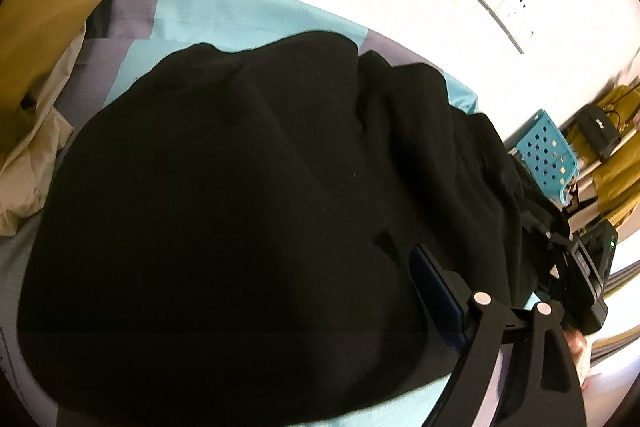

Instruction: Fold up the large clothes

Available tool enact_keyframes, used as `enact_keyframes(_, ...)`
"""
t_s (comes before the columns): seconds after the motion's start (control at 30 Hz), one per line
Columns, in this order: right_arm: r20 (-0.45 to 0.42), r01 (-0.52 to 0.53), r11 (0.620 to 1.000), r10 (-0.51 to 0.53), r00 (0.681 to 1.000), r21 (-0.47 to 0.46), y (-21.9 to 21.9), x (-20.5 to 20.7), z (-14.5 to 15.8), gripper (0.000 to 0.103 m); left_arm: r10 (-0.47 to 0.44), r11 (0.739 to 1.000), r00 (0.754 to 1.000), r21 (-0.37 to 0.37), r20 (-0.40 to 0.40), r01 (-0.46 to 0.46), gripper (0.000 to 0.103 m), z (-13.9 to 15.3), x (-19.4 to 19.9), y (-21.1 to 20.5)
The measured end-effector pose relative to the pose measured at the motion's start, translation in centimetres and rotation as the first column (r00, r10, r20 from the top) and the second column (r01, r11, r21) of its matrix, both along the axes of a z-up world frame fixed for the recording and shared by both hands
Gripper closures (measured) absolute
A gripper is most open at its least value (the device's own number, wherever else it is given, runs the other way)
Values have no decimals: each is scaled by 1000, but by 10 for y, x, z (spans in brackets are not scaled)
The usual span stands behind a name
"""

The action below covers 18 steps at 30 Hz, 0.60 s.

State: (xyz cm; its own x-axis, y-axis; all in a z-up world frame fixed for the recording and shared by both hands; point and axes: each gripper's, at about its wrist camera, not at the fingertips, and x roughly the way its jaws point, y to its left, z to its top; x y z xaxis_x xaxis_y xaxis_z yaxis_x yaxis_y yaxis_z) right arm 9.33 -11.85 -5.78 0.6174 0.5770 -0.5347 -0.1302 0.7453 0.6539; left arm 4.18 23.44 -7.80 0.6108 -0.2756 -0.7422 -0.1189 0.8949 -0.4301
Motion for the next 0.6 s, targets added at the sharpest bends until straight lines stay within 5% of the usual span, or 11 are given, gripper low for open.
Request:
enact_keyframes(0.1,14,-6,998,7,1000,-63,11,3,2,29,3,996,1000,91,7,-3,24,1,5,-10)
enact_keyframes(0.2,0,-19,998,19,1000,-63,8,5,3,62,7,995,1000,100,-3,-7,51,3,9,-13)
enact_keyframes(0.27,16,-37,998,38,999,-48,5,1,8,64,4,994,1000,112,8,-5,60,8,8,-15)
enact_keyframes(0.4,-33,-46,999,46,998,1,2,5,0,49,2,992,1000,130,11,-4,58,7,10,-15)
enact_keyframes(0.5,-31,-58,998,59,998,33,5,8,-4,35,13,990,1000,144,-5,-12,41,3,13,-13)
enact_keyframes(0.6,-12,-68,997,68,998,-32,20,8,1,23,12,990,1000,140,-1,-12,37,0,15,-15)
